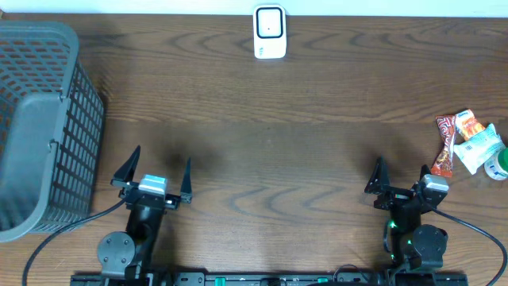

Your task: Scan the item barcode

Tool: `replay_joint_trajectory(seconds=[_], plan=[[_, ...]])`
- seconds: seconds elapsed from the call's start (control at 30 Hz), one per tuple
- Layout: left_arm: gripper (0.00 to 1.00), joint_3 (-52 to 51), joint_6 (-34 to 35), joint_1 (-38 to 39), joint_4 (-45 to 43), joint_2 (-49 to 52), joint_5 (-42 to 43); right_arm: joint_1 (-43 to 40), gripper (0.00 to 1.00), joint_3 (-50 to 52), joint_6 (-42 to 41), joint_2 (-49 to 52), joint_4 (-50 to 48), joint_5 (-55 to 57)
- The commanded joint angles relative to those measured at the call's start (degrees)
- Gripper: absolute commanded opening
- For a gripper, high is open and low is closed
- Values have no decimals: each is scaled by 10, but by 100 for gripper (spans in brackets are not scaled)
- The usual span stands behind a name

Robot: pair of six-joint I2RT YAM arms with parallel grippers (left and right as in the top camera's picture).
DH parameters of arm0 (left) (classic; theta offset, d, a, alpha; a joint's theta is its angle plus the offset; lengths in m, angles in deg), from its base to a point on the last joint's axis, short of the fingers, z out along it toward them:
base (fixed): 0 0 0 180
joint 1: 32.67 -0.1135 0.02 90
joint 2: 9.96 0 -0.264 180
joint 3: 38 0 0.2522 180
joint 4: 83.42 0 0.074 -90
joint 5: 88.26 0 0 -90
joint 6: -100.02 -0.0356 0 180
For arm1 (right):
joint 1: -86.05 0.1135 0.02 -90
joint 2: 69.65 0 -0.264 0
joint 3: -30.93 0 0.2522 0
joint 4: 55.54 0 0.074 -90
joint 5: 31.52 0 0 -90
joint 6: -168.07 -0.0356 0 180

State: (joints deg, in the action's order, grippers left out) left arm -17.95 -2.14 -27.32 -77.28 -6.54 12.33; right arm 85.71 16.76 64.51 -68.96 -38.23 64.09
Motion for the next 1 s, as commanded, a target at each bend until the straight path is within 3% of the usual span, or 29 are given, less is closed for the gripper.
replay_joint_trajectory(seconds=[0.0,0.13,0.37,0.7,0.97], plan=[[98,-20,9,-3,-4,-19,-5,8,99,1,-1,-3,1,1],[98,-39,87,-3,-3,-29,-56,8,99,1,-1,-3,1,1],[98,-61,89,5,14,-33,-83,8,99,1,-1,-3,1,1],[98,-61,89,13,117,-33,-100,8,99,1,-1,-3,1,1],[98,-61,89,13,119,-33,-113,8,99,1,-1,-3,1,1]])
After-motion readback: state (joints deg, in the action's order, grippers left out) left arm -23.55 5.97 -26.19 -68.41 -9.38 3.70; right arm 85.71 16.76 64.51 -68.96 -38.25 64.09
